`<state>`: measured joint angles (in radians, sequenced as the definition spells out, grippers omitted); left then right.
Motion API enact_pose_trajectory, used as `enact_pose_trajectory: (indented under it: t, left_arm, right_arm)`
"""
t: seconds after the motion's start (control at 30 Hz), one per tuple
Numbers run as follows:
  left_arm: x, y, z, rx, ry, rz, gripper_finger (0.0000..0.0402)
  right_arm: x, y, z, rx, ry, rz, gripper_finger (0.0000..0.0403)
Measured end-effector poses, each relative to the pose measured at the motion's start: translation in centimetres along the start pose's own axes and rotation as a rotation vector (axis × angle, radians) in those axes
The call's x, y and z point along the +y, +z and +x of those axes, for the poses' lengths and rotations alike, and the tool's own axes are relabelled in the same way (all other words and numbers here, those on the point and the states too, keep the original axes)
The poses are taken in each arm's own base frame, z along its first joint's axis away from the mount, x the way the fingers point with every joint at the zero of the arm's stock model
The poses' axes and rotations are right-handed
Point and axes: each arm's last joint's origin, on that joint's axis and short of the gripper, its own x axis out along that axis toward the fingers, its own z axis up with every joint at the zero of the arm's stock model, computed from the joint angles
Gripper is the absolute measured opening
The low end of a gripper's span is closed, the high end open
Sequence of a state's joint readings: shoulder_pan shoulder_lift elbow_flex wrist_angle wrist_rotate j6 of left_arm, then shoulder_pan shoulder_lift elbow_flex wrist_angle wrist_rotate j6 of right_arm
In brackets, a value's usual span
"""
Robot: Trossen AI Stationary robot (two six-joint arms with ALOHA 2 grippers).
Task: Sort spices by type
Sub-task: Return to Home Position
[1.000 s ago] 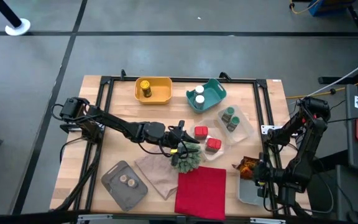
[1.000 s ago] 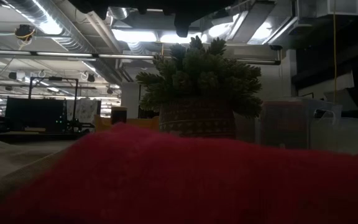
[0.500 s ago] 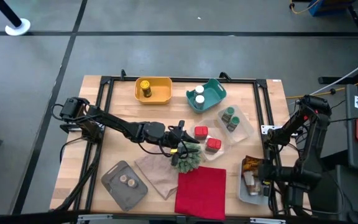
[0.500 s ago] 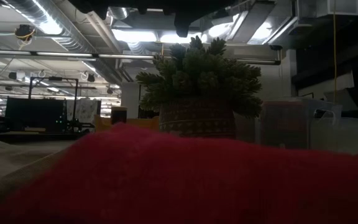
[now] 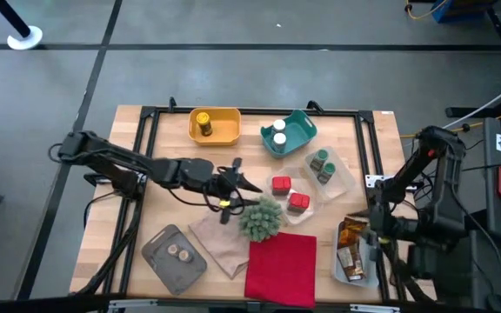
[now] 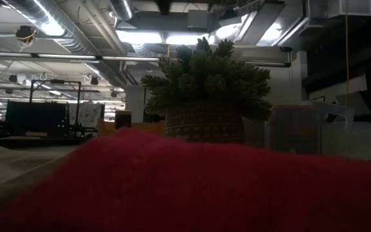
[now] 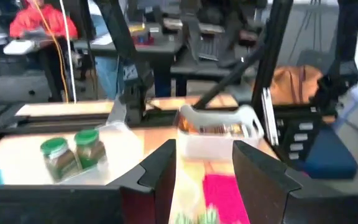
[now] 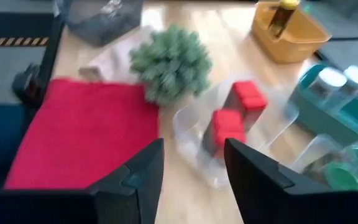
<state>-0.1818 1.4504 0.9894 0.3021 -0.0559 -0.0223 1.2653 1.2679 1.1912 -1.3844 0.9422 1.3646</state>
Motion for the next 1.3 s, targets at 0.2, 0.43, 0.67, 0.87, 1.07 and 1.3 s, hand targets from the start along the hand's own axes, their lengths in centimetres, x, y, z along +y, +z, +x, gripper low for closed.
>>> enact_pose_trajectory:
  t: [0.2,0.43,0.67,0.87,1.07,1.3]
  left_arm:
    - [0.4,1.7,-3.7,0.070,0.100,0.011,0.0141]
    - [1.0,1.4,-7.3,0.130,0.248,0.024,0.0141]
    - [1.6,-2.2,-11.4,0.061,0.341,-0.034,0.0141]
    - [1.9,-5.5,-15.0,-0.045,0.347,-0.056,0.0141]
    - [2.2,-8.2,-17.5,-0.155,0.348,-0.067,0.0141]
    - [2.3,-10.3,-19.2,-0.198,0.354,-0.042,0.0141]
  right_arm:
    - [-2.3,3.2,1.7,0.004,-0.026,-0.005,0.0170]
    - [-4.1,7.4,4.6,0.032,0.102,-0.175,0.0170]
    - [-8.0,9.7,5.4,-0.004,0.144,-0.251,0.0170]
    - [-10.5,9.4,4.5,-0.133,0.141,-0.233,0.0170]
    - [-11.8,6.7,5.9,-0.296,0.241,-0.235,0.0170]
    - [-14.2,3.7,8.8,-0.390,0.295,-0.175,0.0170]
